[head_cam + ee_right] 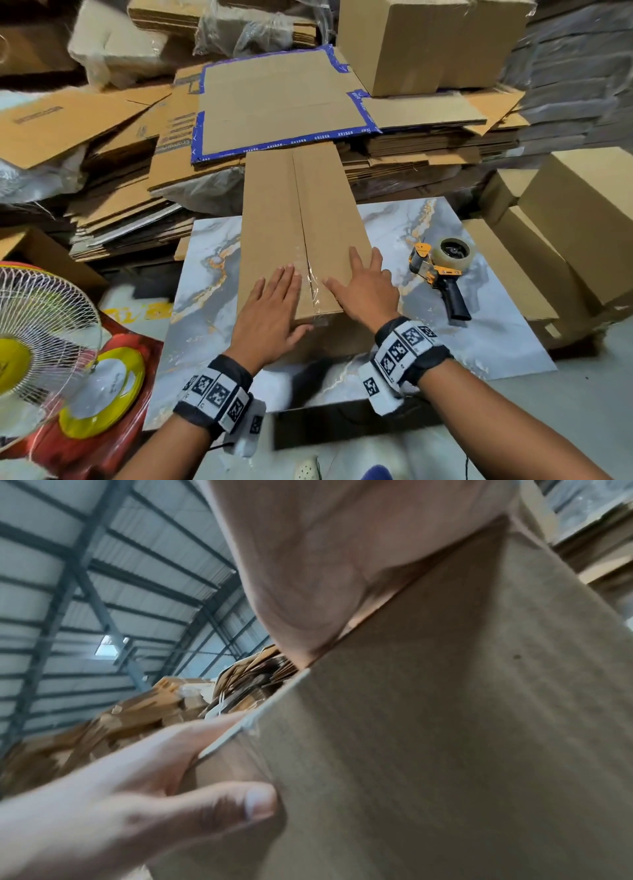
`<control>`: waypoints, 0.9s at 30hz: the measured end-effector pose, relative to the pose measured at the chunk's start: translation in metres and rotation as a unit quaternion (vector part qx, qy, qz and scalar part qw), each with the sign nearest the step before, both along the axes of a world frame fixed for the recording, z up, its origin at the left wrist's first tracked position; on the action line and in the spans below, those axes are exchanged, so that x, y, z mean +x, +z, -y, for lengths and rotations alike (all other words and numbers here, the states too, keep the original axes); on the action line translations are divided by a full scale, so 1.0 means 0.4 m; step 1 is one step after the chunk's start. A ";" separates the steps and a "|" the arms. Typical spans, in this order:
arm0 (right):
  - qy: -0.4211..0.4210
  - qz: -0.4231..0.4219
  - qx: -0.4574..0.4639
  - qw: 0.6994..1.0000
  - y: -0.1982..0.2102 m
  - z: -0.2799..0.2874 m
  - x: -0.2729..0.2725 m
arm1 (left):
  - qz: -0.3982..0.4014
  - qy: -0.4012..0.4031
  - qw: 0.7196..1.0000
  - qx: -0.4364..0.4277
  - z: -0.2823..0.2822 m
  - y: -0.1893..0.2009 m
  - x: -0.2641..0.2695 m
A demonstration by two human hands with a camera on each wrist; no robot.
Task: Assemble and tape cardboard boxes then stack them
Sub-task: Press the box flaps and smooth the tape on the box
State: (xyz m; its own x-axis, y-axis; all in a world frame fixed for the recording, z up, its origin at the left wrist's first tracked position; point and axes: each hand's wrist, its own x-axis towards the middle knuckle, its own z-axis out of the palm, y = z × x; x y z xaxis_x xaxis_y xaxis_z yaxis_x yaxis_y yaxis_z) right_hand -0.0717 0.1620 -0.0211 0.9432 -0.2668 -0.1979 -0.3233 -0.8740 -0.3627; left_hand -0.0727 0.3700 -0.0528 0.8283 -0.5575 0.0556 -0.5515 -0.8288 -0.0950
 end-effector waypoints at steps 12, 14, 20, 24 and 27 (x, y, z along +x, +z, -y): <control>0.056 0.026 0.012 0.998 -0.001 0.021 -0.009 | -0.035 0.039 0.998 0.025 0.011 0.018 -0.007; 0.130 0.067 -0.020 0.989 -0.012 0.030 -0.023 | -0.038 0.050 0.998 0.026 0.015 0.023 -0.016; 0.183 0.101 0.008 0.978 -0.037 0.093 -0.006 | -0.036 0.014 0.999 -0.007 0.040 0.015 -0.083; 0.183 0.118 0.018 0.976 -0.047 0.093 -0.015 | -0.127 -0.001 0.991 -0.037 0.067 0.063 -0.066; 0.210 0.113 0.003 0.971 -0.042 0.091 -0.019 | -0.166 0.033 0.986 -0.006 0.113 0.088 -0.020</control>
State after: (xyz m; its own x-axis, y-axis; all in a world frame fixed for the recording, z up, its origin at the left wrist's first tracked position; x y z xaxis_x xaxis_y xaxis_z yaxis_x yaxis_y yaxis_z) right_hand -0.0793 0.1256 -0.0378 0.9882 0.1508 0.0266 0.1492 -0.9090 -0.3892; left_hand -0.0806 0.3250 -0.0178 0.8360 -0.5036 -0.2180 -0.4961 -0.8634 0.0922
